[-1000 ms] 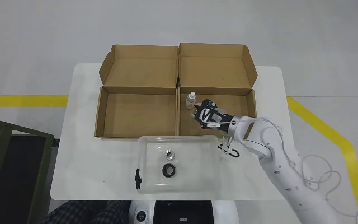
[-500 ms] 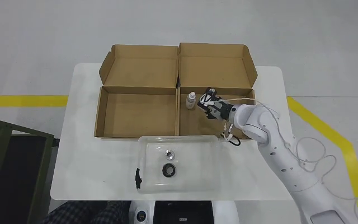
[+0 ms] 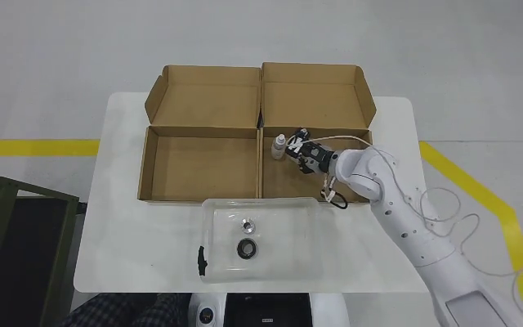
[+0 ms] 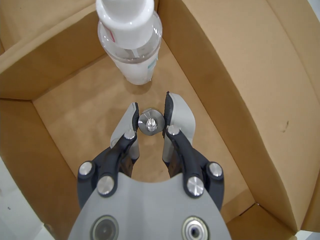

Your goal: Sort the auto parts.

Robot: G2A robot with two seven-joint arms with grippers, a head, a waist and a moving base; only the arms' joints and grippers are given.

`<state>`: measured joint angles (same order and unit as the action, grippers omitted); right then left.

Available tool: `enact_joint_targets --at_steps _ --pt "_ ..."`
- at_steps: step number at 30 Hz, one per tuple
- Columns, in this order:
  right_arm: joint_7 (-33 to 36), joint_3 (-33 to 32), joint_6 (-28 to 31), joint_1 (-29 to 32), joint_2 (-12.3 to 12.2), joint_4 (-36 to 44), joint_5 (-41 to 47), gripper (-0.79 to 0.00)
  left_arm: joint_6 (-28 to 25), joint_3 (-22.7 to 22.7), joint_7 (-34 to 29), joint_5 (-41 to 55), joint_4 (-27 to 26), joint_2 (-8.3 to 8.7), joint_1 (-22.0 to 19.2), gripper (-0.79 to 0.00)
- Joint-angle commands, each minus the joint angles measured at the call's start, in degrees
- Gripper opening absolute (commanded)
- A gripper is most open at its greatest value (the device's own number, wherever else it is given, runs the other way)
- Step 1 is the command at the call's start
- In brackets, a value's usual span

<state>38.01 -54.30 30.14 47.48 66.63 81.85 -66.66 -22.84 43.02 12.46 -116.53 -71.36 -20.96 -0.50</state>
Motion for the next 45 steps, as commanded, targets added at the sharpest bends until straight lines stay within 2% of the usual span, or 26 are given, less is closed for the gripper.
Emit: enact_joint_targets --at_steps 1,3,4,7,9,15,21,30,38,45 --pt "-0.17 0.34 -0.17 -0.20 0.14 -0.54 -0.16 -0.708 0.00 0.00 0.00 0.00 0.00 0.00 0.00 0.000" --pt "-0.32 0.63 -0.30 -0.41 0.27 -0.94 -0.31 -0.508 0.00 0.00 0.00 0.00 0.00 0.00 0.00 0.000" --pt "-0.40 0.73 -0.34 -0.48 0.33 -1.08 -0.35 -0.440 0.00 0.00 0.00 0.00 0.00 0.00 0.00 0.000" --pt "-0.53 0.87 -0.49 -0.63 0.45 -1.22 -0.47 -0.317 0.00 0.00 0.00 0.00 0.00 0.00 0.00 0.000" --pt "-0.66 0.83 -0.54 -0.68 0.49 -1.20 -0.54 -0.262 0.00 0.00 0.00 0.00 0.00 0.00 0.00 0.000" --pt "-1.40 -0.78 -0.68 -0.02 0.20 1.19 -0.79 -0.188 0.00 0.00 0.00 0.00 0.00 0.00 0.00 0.000" --pt "-0.80 -4.48 0.13 2.95 -0.85 8.14 -0.87 -0.185 0.00 0.00 0.00 0.00 0.00 0.00 0.00 0.000" --pt "-0.05 -8.28 2.06 11.21 -2.26 21.36 0.88 -0.163 0.00 0.00 0.00 0.00 0.00 0.00 0.00 0.000" --pt "0.17 -7.66 3.99 17.95 -2.98 31.33 -0.40 -0.157 0.00 0.00 0.00 0.00 0.00 0.00 0.00 0.000" --pt "-0.51 -4.68 6.29 21.10 -3.14 36.17 -1.82 -0.194 0.00 0.00 0.00 0.00 0.00 0.00 0.00 0.000"
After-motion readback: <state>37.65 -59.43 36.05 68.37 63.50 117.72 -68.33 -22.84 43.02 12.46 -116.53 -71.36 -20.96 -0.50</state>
